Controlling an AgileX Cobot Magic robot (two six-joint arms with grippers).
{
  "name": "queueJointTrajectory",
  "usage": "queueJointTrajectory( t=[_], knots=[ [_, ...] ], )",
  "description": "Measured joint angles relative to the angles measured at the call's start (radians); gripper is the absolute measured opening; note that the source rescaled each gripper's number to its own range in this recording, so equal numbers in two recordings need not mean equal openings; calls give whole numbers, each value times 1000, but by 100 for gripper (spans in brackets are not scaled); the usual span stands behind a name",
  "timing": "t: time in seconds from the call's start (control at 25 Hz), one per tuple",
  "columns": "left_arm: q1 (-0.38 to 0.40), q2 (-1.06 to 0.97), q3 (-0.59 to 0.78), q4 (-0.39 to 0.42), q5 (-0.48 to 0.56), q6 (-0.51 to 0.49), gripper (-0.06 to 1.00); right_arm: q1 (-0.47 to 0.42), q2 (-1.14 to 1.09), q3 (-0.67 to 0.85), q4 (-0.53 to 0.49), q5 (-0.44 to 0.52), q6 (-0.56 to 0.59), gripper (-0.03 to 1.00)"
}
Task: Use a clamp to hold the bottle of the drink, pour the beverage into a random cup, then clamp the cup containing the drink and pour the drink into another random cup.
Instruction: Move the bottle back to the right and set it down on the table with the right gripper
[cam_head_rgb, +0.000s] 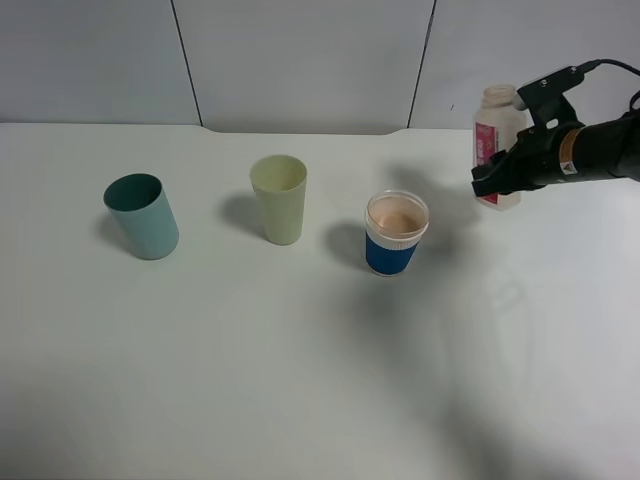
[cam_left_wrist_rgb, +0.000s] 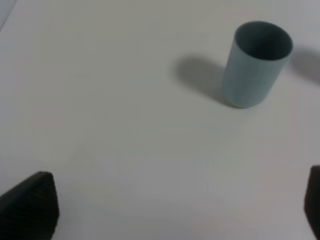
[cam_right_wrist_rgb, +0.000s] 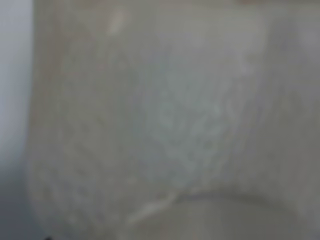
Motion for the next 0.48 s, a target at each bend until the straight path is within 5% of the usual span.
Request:
queueJointTrajectory(
  t=[0.32,0.48],
  knots=[
    [0,0,0,0,0,0,100,0,52,-1,400,-157,-407,0],
    [0,0,0,0,0,0,100,0,72,-1,488,-228,-515,0]
  ],
)
